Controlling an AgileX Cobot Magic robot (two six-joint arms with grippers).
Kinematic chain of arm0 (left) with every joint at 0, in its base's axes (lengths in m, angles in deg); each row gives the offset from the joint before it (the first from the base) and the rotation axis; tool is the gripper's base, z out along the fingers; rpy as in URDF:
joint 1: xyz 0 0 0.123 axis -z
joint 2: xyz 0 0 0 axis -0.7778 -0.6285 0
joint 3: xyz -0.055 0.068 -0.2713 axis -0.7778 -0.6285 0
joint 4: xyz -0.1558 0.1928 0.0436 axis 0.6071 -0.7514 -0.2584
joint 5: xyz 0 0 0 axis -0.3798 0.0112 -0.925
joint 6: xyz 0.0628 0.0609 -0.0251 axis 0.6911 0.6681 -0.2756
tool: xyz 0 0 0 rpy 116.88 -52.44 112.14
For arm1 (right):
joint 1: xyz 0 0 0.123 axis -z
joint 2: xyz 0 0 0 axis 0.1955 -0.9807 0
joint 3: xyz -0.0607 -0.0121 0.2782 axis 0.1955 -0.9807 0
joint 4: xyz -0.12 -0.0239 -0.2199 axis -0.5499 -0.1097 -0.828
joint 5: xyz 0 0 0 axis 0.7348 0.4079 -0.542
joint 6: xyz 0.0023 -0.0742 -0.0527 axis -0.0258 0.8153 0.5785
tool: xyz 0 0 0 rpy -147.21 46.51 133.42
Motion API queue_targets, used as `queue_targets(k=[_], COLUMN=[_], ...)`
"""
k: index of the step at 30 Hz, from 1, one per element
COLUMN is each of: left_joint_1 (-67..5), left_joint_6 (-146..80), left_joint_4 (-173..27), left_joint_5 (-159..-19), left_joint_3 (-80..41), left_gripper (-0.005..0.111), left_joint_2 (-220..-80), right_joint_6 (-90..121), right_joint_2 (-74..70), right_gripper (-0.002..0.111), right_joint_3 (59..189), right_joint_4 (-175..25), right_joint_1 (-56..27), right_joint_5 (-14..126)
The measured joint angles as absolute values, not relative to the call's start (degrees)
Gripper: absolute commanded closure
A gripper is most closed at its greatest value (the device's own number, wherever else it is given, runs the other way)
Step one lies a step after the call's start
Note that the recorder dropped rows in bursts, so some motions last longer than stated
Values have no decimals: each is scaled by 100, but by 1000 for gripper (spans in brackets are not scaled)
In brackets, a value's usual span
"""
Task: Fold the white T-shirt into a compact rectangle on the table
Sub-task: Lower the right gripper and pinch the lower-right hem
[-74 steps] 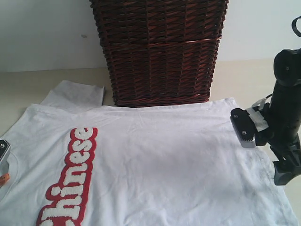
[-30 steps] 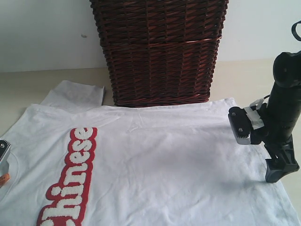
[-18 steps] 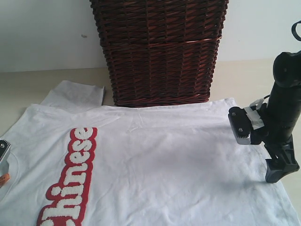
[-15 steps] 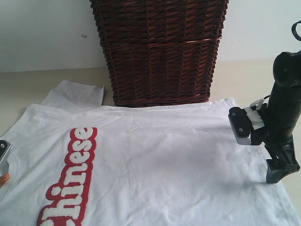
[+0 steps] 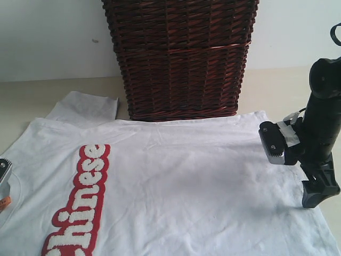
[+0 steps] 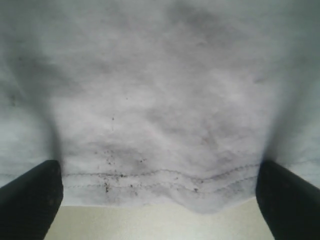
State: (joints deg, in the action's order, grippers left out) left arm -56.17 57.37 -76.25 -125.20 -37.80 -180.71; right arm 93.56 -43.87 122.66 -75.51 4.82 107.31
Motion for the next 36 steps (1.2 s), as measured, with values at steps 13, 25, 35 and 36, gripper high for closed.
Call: queue_targets(k=[13,25,35,36], left_joint_1=[-5617,-5617,-5617,-5617], left_joint_6=[5737,5737,5737,5737], left_joint_4=[-7625,-7625,-7625,-7625], left_joint_5=[-12520,-12520,-12520,-12520], left_joint_3=[-3780,-3780,-3780,-3780], left_gripper=[2,2,2,2], left_joint_2=[-18071,-18071,-18071,-18071], right_joint_6=[9320,9138,9128,9128], right_joint_2=[-4401,-4401,-4363,-4348], right_gripper=[83,108,108,108], right_joint_3=[12231,12204,12176,12160], right_joint_4=[-7604,-7685,-7720,-7731], right_joint_1=[482,482,482,482], right_joint_5=[10415,10466,10462,10463])
